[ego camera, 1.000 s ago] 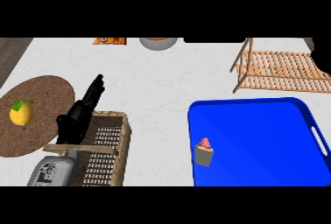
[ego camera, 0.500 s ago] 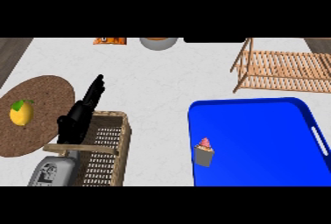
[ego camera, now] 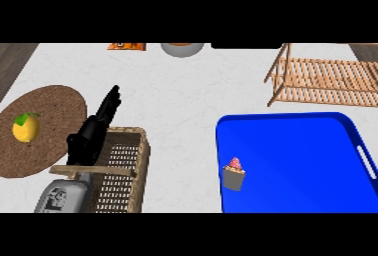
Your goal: Pick the bell pepper from the tray and place it in the tiered shelf
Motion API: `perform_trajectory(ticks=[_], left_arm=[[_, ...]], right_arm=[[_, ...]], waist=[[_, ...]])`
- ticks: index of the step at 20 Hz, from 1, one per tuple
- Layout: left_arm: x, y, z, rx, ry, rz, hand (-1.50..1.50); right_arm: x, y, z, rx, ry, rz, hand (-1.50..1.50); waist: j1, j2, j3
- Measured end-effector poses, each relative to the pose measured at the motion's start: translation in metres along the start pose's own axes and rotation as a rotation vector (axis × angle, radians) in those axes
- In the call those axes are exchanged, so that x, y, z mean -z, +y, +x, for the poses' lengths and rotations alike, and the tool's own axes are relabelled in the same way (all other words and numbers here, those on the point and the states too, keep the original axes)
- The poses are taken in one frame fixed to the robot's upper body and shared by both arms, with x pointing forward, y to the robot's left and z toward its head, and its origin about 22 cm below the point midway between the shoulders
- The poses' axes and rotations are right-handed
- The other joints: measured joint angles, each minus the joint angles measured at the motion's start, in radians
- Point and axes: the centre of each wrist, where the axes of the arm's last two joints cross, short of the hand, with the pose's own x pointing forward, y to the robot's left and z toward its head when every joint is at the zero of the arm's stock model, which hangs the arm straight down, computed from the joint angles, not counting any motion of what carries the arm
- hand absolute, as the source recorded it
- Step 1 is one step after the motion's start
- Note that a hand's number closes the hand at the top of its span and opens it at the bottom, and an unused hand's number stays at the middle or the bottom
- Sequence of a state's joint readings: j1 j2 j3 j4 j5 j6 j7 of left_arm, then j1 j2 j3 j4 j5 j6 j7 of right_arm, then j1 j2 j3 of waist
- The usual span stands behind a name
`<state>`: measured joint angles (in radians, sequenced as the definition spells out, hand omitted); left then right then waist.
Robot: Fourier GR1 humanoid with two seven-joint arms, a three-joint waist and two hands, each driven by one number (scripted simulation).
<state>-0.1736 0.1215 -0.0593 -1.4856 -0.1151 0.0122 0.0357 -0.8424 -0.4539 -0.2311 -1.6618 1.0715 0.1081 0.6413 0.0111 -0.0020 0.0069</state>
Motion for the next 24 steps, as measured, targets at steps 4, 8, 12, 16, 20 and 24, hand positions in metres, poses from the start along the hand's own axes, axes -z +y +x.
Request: perform_trajectory(ticks=[4,8,12,16,20,24], left_arm=[[0.001,-0.003,0.002,-0.001,0.003,-0.004,0.0],[0.0,-0.003,0.004,-0.003,0.018,-0.004,0.0],[0.0,-0.002,0.003,-0.004,0.008,-0.005,0.0],[0.002,-0.002,0.001,-0.005,0.002,-0.007,0.0],[0.001,-0.003,-0.001,0.002,-0.008,0.001,0.0],[0.0,0.0,0.0,-0.011,-0.008,-0.003,0.0]], right_arm=[[0.011,0.027,-0.012,-0.009,-0.049,-0.015,1.5],[0.018,0.041,-0.023,0.067,-0.022,-0.043,1.5],[0.027,0.052,-0.038,0.222,0.013,-0.066,1.5],[0.039,0.062,-0.056,0.291,0.019,-0.073,1.5],[0.048,0.07,-0.067,0.317,0.022,-0.078,1.5],[0.052,0.075,-0.083,0.211,0.068,-0.082,-1.5]], waist=[[0.003,0.001,0.0],[0.002,0.002,0.0],[0.004,0.002,0.0],[0.002,0.001,0.0],[0.002,0.0,0.002],[-0.001,0.001,-0.001]])
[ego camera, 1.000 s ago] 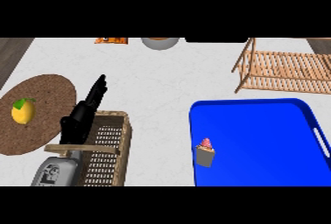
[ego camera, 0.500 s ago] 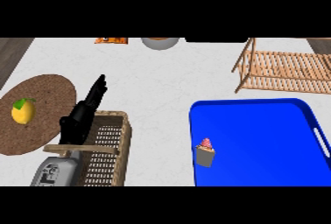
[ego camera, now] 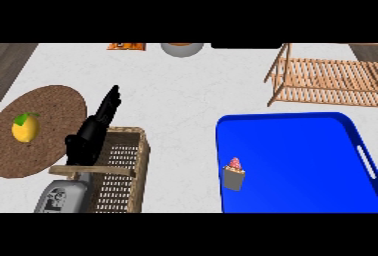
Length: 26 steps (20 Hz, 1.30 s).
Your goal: Pick the bell pepper from the tray and place it in the tiered shelf
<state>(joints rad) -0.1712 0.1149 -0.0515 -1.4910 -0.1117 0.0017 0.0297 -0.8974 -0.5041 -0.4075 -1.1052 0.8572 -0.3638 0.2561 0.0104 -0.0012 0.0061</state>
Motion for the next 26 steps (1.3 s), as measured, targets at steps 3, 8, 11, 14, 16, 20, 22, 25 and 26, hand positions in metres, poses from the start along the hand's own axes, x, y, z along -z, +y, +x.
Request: perform_trajectory(ticks=[3,8,11,14,16,20,22,25,26], left_arm=[[-0.001,-0.001,0.001,0.007,0.003,0.003,0.0],[0.001,0.0,-0.002,0.006,0.009,0.001,0.0],[0.001,-0.001,0.001,0.005,0.019,0.0,0.0],[-0.002,0.001,-0.001,0.006,0.008,-0.001,0.0],[0.001,0.0,-0.002,0.005,0.009,0.002,0.0],[-0.001,-0.002,-0.002,0.017,0.01,0.009,0.0],[0.0,-0.001,0.0,0.01,0.018,0.002,0.0],[-0.002,0.002,-0.002,0.0,0.011,0.0,0.0],[-0.001,0.003,-0.003,0.0,0.012,0.0,0.0]], right_arm=[[0.006,-0.003,-0.012,-0.095,0.066,-0.045,-1.5],[0.008,-0.008,-0.028,-0.126,0.134,-0.074,-1.5],[0.009,-0.012,-0.028,-0.073,0.156,-0.084,-1.5],[0.011,-0.018,-0.031,0.005,0.176,-0.082,-1.5],[0.01,-0.019,-0.029,0.046,0.182,-0.075,-1.5],[0.01,-0.029,-0.024,0.114,0.181,-0.036,-1.5],[0.014,-0.033,-0.019,0.148,0.178,-0.033,-1.5],[0.018,-0.052,-0.011,0.216,0.189,-0.066,-1.5],[0.021,-0.058,-0.006,0.253,0.2,-0.086,-1.5]], waist=[[0.0,-0.001,0.0],[-0.003,-0.003,0.002],[-0.004,-0.003,0.001],[-0.005,-0.004,0.001],[-0.006,-0.004,0.001],[-0.007,-0.006,0.002],[-0.006,-0.004,0.001],[-0.009,-0.006,0.0],[-0.01,-0.006,0.0]])
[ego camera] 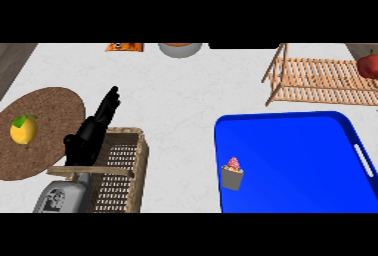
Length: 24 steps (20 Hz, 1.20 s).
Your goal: Pick the bell pepper from the tray and place it in the tiered shelf
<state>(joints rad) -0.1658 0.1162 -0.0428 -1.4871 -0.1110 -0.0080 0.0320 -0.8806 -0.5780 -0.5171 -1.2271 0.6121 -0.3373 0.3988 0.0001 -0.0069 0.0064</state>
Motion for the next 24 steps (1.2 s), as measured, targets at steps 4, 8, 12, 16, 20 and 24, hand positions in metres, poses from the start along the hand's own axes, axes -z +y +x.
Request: perform_trajectory(ticks=[4,8,12,16,20,24], left_arm=[[0.0,0.0,-0.002,0.002,0.002,0.009,0.0],[0.0,-0.001,-0.002,0.01,0.005,0.019,0.0],[-0.003,-0.001,0.001,0.009,0.011,0.021,0.0],[-0.007,0.002,0.0,0.008,0.016,0.034,0.0],[-0.01,0.006,0.001,-0.003,0.027,0.04,0.0],[-0.009,0.009,-0.001,-0.001,0.028,0.047,0.0]], right_arm=[[0.012,-0.031,0.013,0.13,0.042,-0.095,-1.5],[0.025,-0.073,0.02,0.162,0.103,-0.177,-1.5],[0.038,-0.123,0.014,0.137,0.208,-0.194,-1.5],[0.043,-0.175,-0.004,0.076,0.287,-0.166,-1.5],[0.041,-0.232,-0.028,0.023,0.317,-0.127,-1.5],[0.032,-0.28,-0.049,-0.007,0.322,-0.082,-1.5]], waist=[[-0.004,-0.002,0.0],[-0.008,-0.003,0.0],[-0.015,-0.004,-0.001],[-0.026,-0.005,-0.001],[-0.036,-0.005,-0.002],[-0.039,-0.005,-0.002]])
